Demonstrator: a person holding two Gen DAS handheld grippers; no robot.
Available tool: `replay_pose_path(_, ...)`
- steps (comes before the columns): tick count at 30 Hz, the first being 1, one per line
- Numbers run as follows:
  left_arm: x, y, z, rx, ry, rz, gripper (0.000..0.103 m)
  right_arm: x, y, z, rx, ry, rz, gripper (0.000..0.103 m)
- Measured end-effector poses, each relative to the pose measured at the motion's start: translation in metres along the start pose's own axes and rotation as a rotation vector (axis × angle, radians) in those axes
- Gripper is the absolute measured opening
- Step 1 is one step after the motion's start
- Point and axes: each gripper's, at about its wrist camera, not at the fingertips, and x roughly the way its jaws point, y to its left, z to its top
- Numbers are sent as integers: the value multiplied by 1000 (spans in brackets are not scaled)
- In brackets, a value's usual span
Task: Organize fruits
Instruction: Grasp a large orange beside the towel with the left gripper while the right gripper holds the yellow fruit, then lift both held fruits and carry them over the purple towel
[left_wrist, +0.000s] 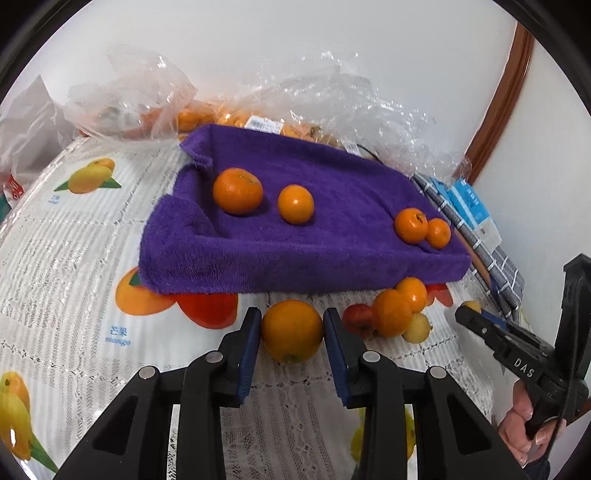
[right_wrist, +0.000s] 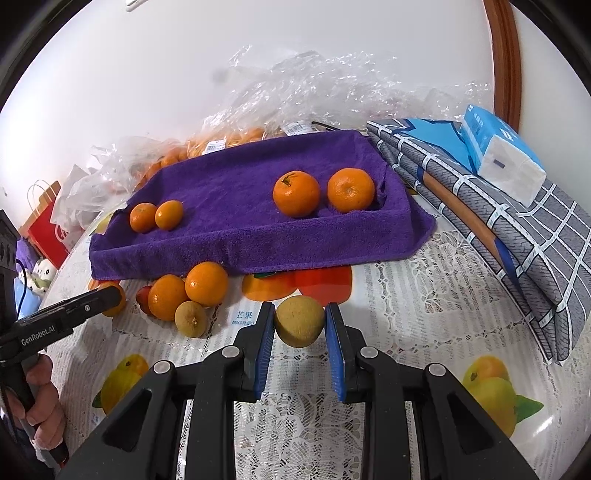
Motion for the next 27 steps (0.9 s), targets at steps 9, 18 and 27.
replay_pose_path(9,-19,-3,2,17,-110,4,33,-10,-3,-1,10,-47,14,27)
replay_pose_path(18,-29,11,7,-56,-159,1,33,-17,-3,-1,7,-84,22,27)
replay_pose_path(27,-35,14,9,-75,-189,9,33,-23,-6,0,20,-121,17,27)
